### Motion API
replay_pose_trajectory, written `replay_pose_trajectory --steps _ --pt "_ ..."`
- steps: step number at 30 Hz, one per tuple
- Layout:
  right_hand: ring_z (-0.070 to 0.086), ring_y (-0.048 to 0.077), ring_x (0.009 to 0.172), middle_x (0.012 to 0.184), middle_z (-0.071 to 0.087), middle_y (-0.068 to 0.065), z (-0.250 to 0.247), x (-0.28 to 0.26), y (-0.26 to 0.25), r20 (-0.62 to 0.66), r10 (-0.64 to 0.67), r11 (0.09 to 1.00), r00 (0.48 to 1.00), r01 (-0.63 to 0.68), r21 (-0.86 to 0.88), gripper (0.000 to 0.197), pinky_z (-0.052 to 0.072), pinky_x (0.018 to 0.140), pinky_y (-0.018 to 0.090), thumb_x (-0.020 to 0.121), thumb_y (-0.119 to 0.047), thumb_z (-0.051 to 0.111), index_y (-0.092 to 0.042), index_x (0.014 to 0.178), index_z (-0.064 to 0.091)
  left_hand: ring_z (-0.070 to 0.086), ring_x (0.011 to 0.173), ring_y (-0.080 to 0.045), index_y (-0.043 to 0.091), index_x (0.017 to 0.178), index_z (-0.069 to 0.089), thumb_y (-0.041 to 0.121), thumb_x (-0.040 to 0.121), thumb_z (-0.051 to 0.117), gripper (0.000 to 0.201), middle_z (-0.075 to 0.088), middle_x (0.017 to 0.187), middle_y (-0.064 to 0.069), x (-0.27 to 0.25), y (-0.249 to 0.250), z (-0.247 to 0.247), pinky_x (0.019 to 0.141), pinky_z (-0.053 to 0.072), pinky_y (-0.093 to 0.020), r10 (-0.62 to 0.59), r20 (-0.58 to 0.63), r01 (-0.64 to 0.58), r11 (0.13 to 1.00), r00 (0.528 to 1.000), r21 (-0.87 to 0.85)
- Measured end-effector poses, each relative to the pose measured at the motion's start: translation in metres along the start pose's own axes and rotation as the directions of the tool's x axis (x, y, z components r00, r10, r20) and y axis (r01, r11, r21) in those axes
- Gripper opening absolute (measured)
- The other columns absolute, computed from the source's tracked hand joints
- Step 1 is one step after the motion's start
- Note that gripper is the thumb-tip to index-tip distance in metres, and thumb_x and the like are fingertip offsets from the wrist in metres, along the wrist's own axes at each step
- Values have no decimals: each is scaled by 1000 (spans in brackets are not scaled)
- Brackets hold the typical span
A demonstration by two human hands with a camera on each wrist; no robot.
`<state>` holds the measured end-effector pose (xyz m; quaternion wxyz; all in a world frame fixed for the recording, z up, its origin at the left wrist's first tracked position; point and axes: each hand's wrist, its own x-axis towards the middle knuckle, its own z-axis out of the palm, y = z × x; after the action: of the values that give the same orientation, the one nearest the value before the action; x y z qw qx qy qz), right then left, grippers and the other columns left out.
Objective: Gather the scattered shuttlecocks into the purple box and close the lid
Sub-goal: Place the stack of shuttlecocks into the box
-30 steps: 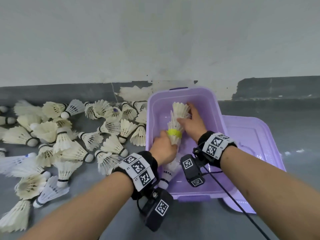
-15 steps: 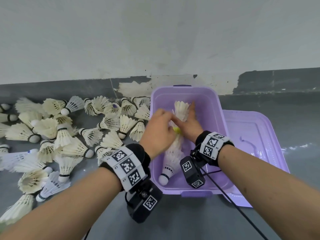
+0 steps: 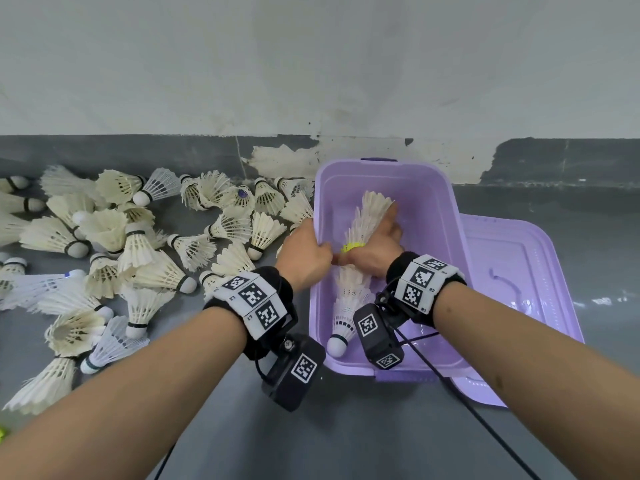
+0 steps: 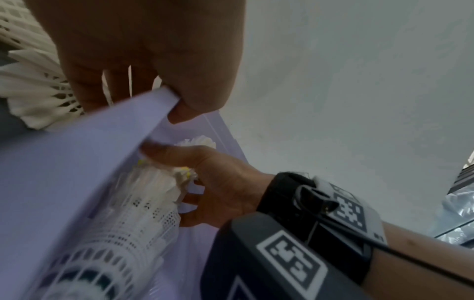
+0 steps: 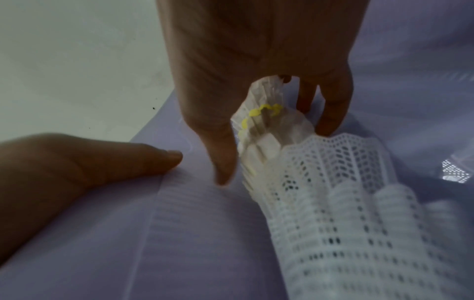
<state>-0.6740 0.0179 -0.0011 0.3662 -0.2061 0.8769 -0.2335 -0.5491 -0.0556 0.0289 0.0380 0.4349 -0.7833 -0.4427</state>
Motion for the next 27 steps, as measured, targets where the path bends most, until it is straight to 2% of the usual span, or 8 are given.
replay_pose_trajectory --steps 2,4,8,11,13,15,21,27 --pt "29 32 139 158 -1 0 -1 0 3 11 -17 999 1000 17 27 145 52 87 39 59 -25 86 -36 141 -34 55 108 -32 4 129 41 13 94 45 37 56 122 -16 -1 1 0 94 47 -44 8 11 -8 1000 1000 -13" --pt "44 29 129 154 24 2 -3 1 6 14 -84 994 996 83 77 134 53 79 33 63 -11 80 -40 145 -22 55 108 -33 4 130 40 13 94 44 37 56 122 -17 -1 2 0 93 46 -43 19 14 -19 1000 1000 -9" --pt "55 24 116 138 48 -3 2 -3 -1 93 -180 977 979 167 133 123 51 94 39 61 -12 75 -45 148 -5 53 110 -30 5 131 40 14 96 45 37 55 125 -15 0 1 0 86 41 -31 18 14 -18 999 1000 -33" --pt "34 30 137 153 29 0 15 -1 -3 171 -166 986 971 161 44 125 35 110 48 55 -36 73 -44 146 -13 53 113 -30 5 132 39 14 96 46 38 54 126 -15 0 3 0 85 39 -28 21 24 -20 999 999 -41" --pt "3 30 148 161 -2 2 22 4 0 186 -102 981 977 130 -143 122 13 119 49 69 -47 70 -31 147 -22 53 114 -30 5 133 38 15 96 46 39 54 127 -15 0 2 -1 87 39 -29 28 39 -26 999 999 -45" --pt "-9 29 148 159 -17 5 20 2 1 154 -66 974 986 97 -206 117 5 120 48 77 -50 67 -27 148 -23 53 114 -30 5 132 38 17 96 46 39 54 127 -15 0 1 -1 91 42 -32 30 48 -28 999 998 -44" --pt "26 34 139 153 14 10 -1 -14 7 -25 21 1000 999 -21 -8 117 34 106 43 67 -58 75 -26 151 0 53 115 -31 5 132 41 24 96 48 41 55 128 -14 -2 1 -3 93 43 -34 18 11 -18 999 1000 -30" --pt "53 31 115 134 46 12 -11 -32 18 61 178 982 982 -173 -73 111 50 90 43 58 -73 70 -13 141 29 57 108 -32 5 129 42 25 95 50 40 58 121 -15 -8 5 -5 84 45 -33 22 -5 -22 999 1000 -33"
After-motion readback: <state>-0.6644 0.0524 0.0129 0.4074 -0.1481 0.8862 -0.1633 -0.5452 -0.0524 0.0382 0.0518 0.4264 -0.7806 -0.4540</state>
